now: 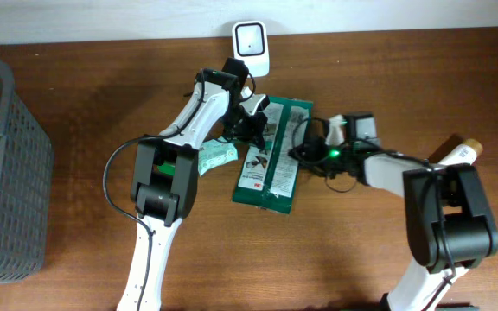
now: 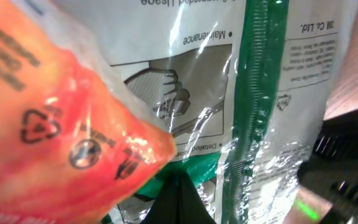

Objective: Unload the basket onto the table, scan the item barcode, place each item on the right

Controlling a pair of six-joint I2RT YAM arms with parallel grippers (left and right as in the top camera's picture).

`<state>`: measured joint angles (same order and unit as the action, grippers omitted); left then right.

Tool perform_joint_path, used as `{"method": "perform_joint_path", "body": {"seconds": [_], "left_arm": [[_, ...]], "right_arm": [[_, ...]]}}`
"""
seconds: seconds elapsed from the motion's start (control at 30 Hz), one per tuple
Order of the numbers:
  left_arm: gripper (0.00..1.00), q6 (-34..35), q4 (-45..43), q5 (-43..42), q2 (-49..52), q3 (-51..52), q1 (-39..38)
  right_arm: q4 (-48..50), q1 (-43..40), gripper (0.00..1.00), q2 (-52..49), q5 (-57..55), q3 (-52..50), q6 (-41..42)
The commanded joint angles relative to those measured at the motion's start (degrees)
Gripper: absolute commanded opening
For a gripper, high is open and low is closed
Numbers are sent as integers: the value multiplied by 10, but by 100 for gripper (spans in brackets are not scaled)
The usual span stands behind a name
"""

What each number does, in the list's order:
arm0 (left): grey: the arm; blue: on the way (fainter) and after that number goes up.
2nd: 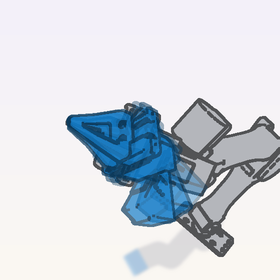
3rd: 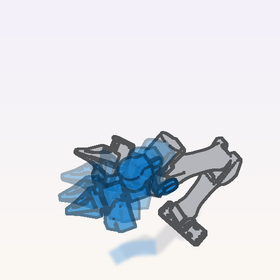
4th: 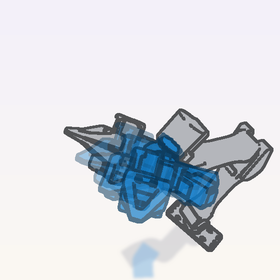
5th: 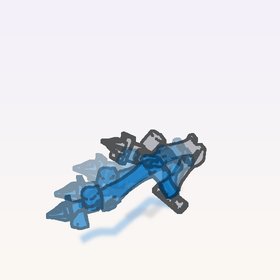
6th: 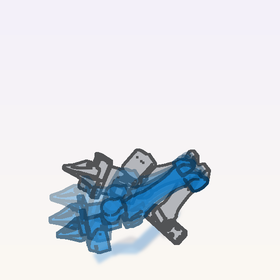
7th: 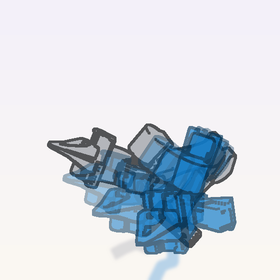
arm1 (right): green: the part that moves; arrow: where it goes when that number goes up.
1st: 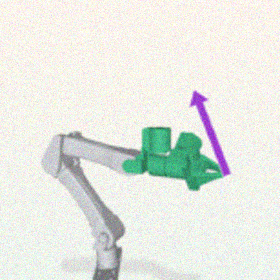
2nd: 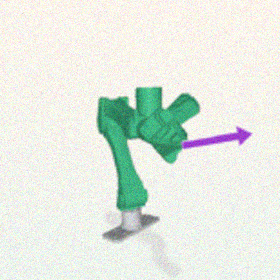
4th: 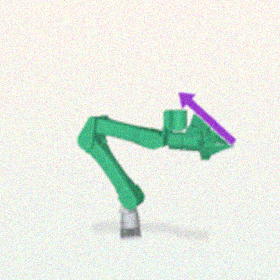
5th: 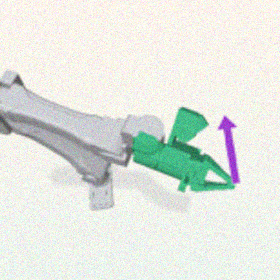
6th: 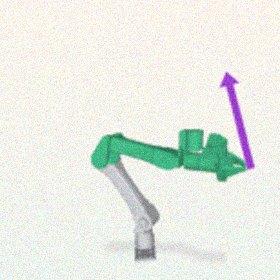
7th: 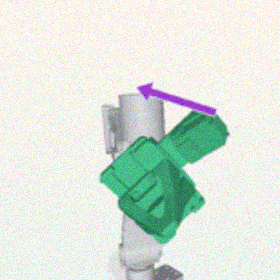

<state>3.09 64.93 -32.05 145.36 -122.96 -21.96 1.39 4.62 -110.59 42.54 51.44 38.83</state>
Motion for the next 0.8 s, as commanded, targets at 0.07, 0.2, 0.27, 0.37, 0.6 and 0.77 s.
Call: {"method": "perform_joint_path", "body": {"seconds": [0.07,0.2,0.27,0.37,0.6,0.77], "left_arm": [[0,3,-2,-19,28,2,-3],[0,-2,-2,-72,28,2,2],[0,-18,-2,-110,28,2,7],[0,-18,3,-146,28,2,17],[0,-19,3,-157,28,2,23],[0,-19,3,-145,28,2,23]], "right_arm": [[-77,-4,44,-5,40,-7,-59],[-22,52,54,-8,42,-7,-58],[16,69,54,-15,42,-7,-58],[54,73,48,-18,43,-7,-58],[111,56,18,-17,62,-6,-58],[131,55,18,-17,34,-6,-32]]}}
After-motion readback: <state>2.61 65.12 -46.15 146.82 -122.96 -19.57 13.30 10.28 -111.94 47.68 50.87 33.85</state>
